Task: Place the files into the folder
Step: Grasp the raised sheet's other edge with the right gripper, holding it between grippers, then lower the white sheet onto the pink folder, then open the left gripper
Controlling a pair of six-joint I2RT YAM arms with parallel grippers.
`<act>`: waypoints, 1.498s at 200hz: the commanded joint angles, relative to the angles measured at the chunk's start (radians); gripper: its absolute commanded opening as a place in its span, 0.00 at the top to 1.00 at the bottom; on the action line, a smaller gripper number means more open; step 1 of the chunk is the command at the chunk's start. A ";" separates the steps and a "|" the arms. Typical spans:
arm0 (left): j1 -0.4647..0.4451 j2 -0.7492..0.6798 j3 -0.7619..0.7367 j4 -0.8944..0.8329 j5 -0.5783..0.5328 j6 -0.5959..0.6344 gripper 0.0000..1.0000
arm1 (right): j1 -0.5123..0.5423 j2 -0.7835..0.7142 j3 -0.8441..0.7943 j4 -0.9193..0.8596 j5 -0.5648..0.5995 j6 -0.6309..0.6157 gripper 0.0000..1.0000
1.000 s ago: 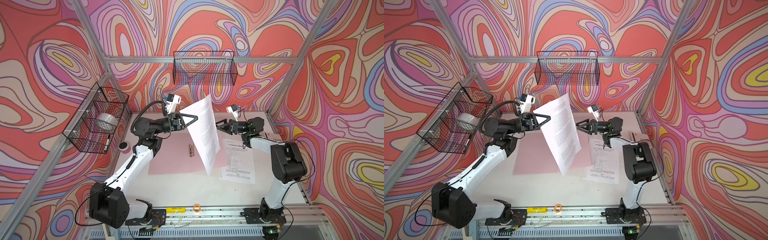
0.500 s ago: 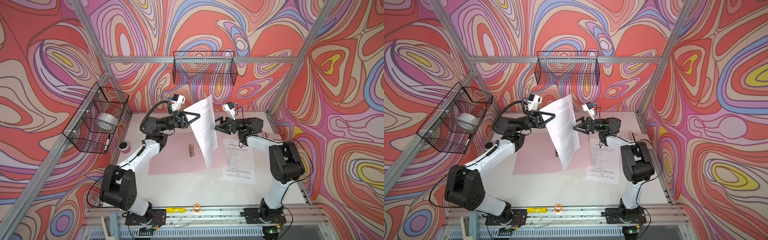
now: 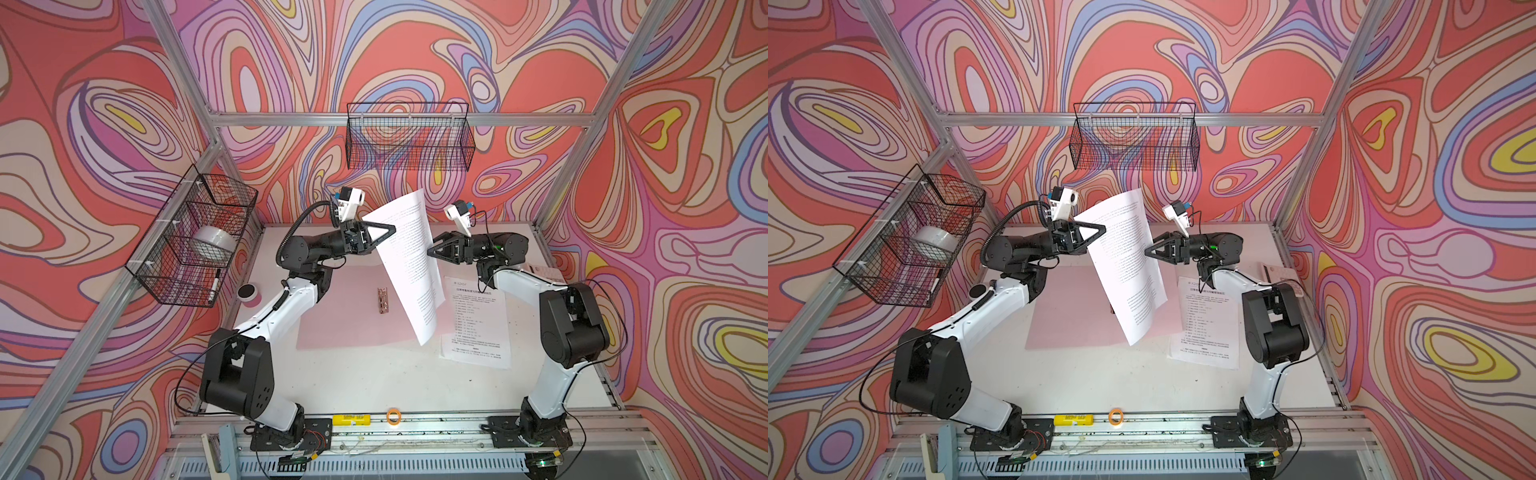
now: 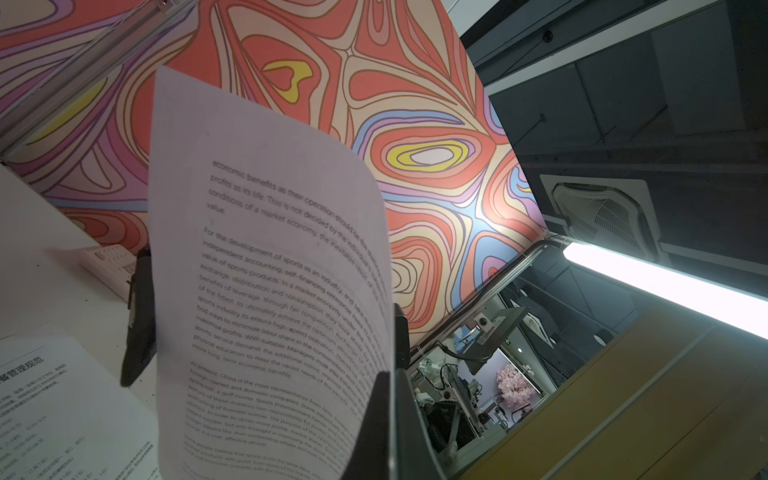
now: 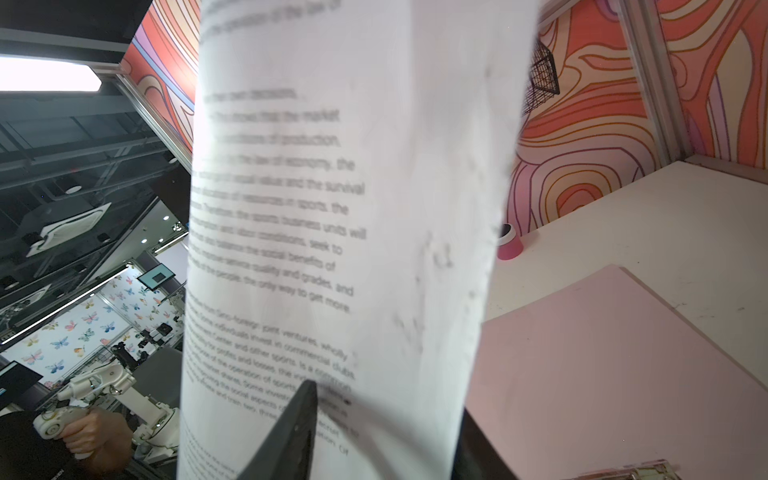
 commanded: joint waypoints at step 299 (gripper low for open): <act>0.298 0.052 -0.111 -0.962 -0.324 0.719 0.48 | 0.188 0.153 -0.049 -0.832 0.736 -0.332 1.00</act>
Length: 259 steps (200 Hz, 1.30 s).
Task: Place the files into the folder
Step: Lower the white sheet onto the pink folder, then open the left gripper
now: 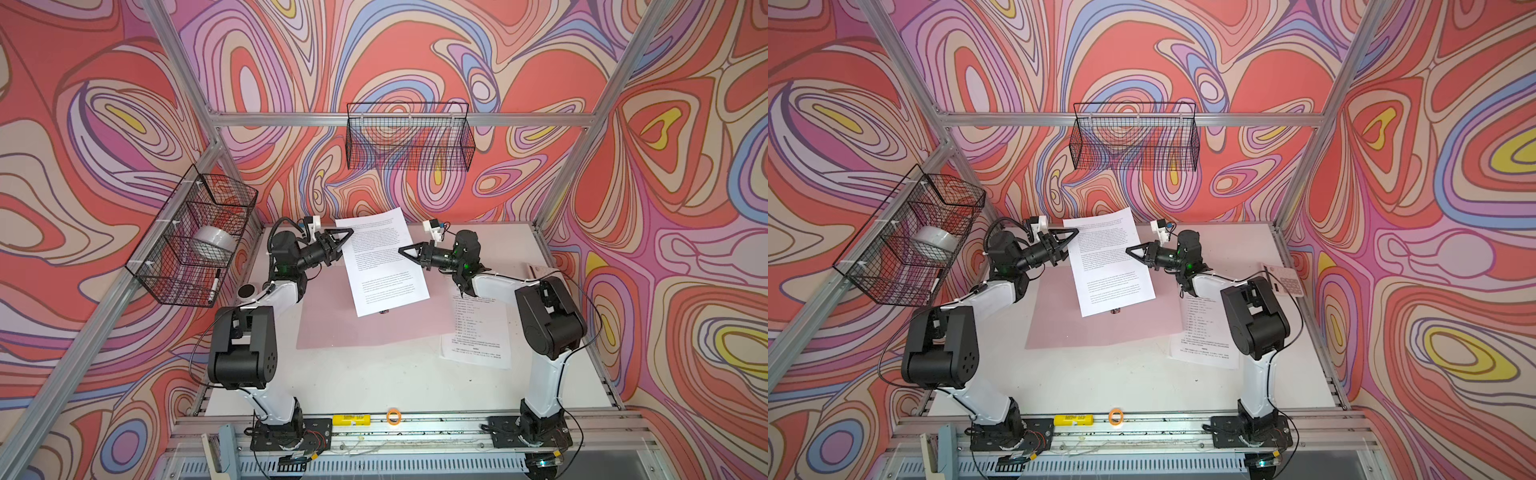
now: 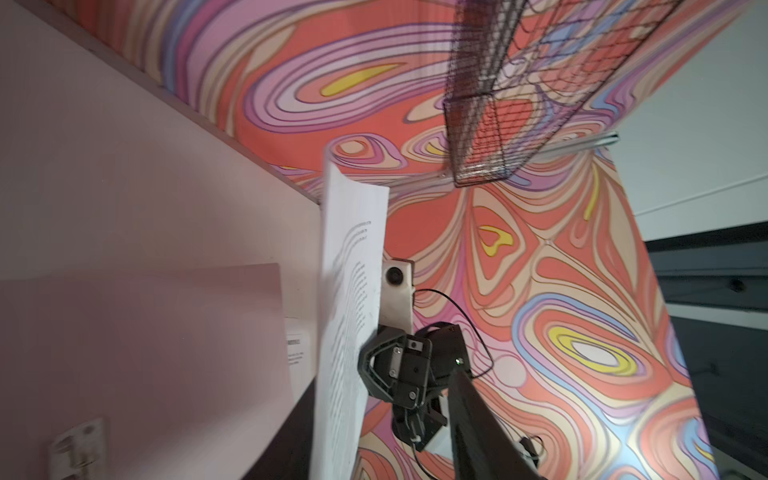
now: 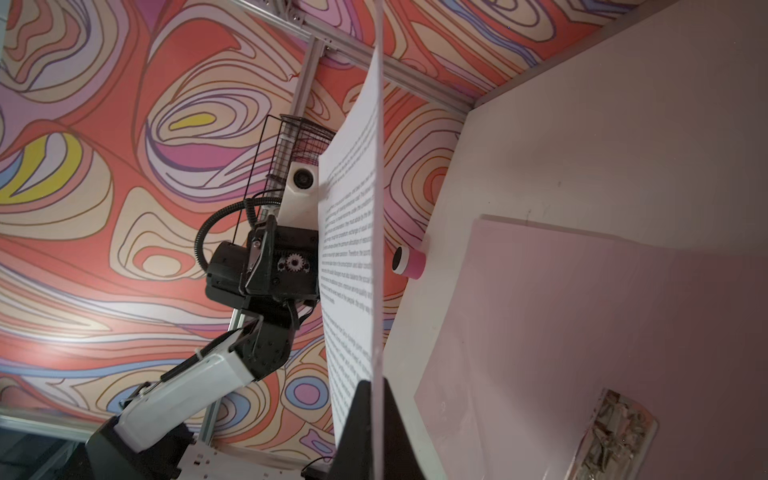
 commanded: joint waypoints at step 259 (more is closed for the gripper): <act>0.065 -0.228 -0.088 -0.846 -0.640 0.648 0.02 | 0.077 -0.024 -0.092 -0.328 0.371 -0.360 1.00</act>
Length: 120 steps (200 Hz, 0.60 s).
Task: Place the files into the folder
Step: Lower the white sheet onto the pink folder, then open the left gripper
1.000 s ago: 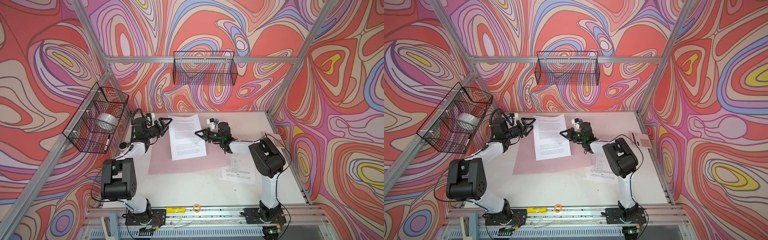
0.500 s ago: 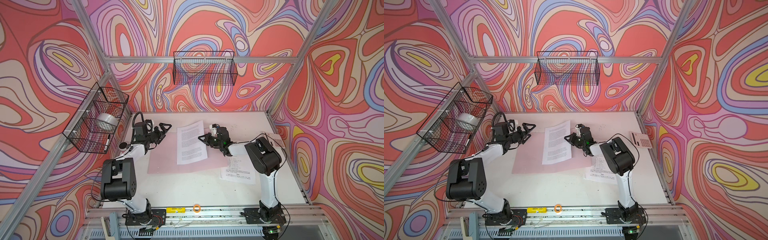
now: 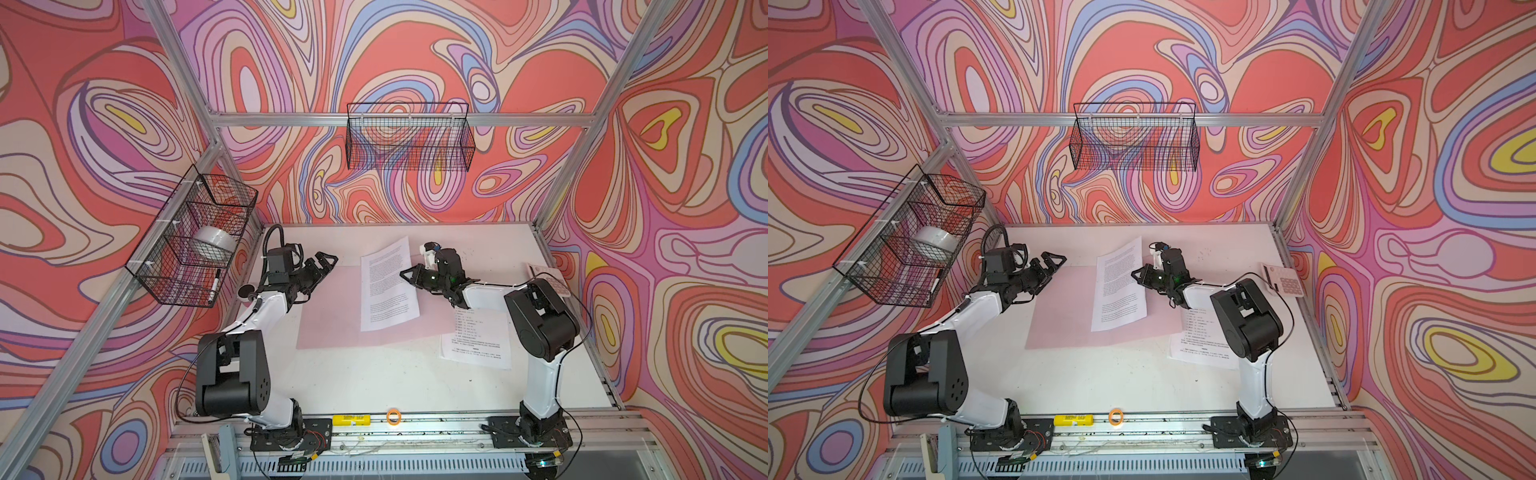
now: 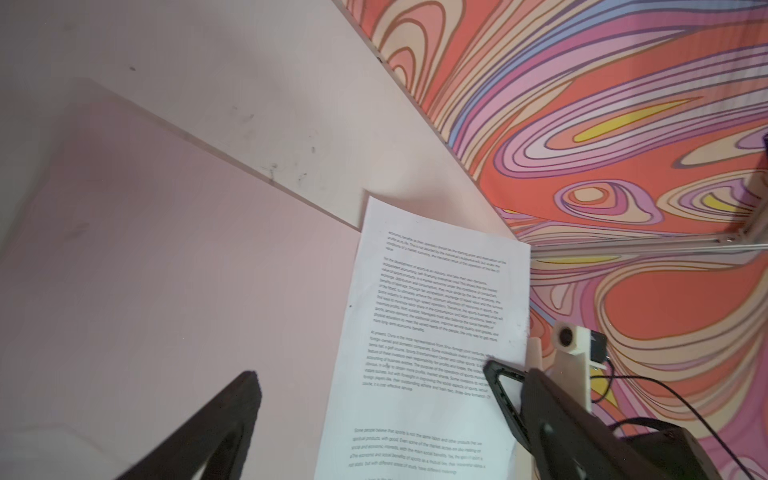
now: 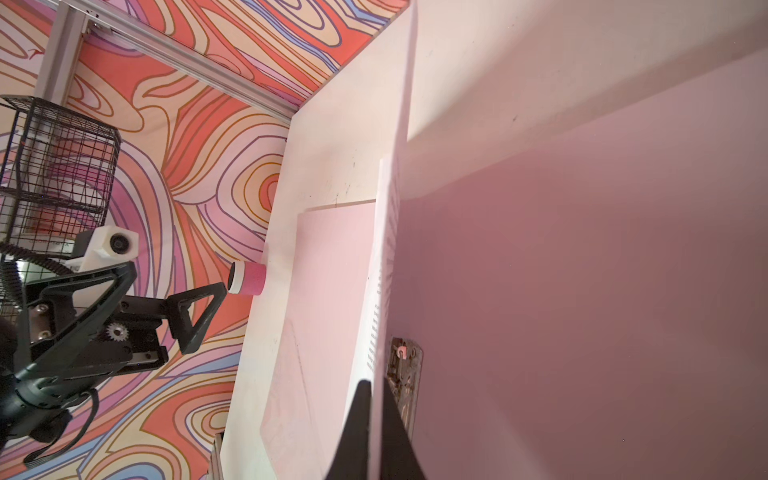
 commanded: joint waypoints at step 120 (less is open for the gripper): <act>0.127 0.067 -0.017 -0.132 -0.152 0.133 0.02 | 0.067 0.051 -0.018 0.094 0.043 0.071 1.00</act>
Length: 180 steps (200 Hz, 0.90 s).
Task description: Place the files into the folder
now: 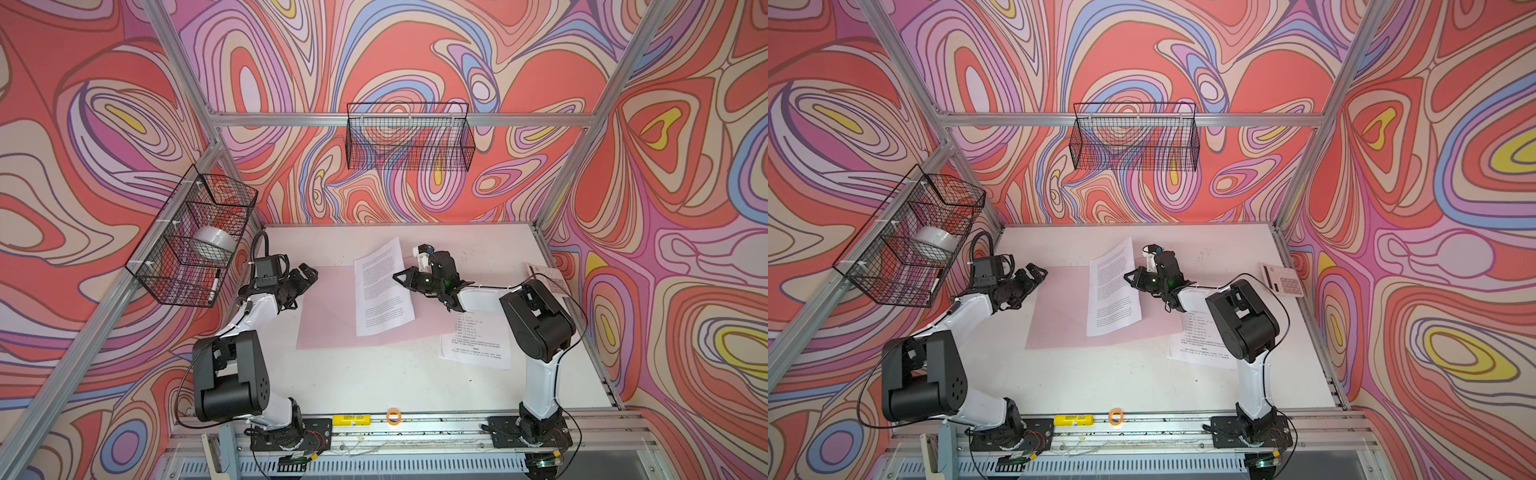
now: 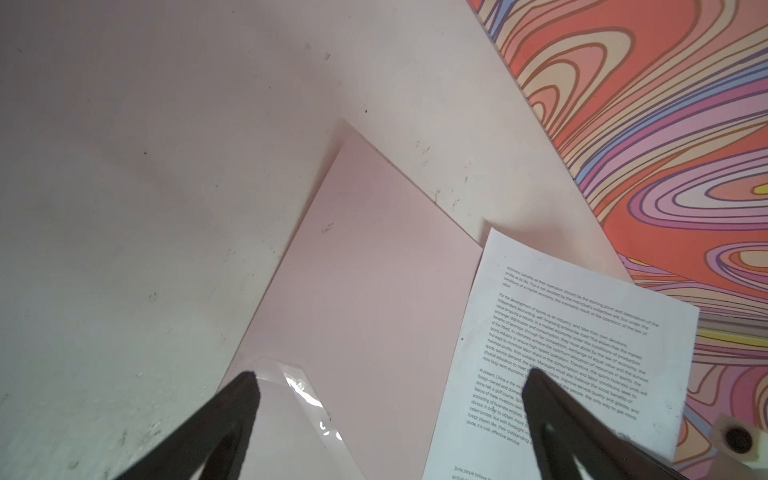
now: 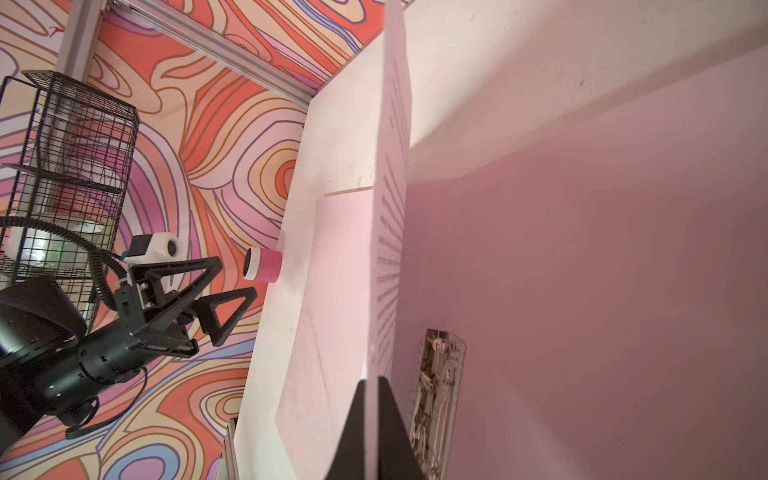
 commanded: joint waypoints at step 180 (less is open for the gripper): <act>0.081 0.136 0.030 0.053 0.058 0.072 0.03 | -0.014 0.171 -0.107 0.266 -0.031 0.074 1.00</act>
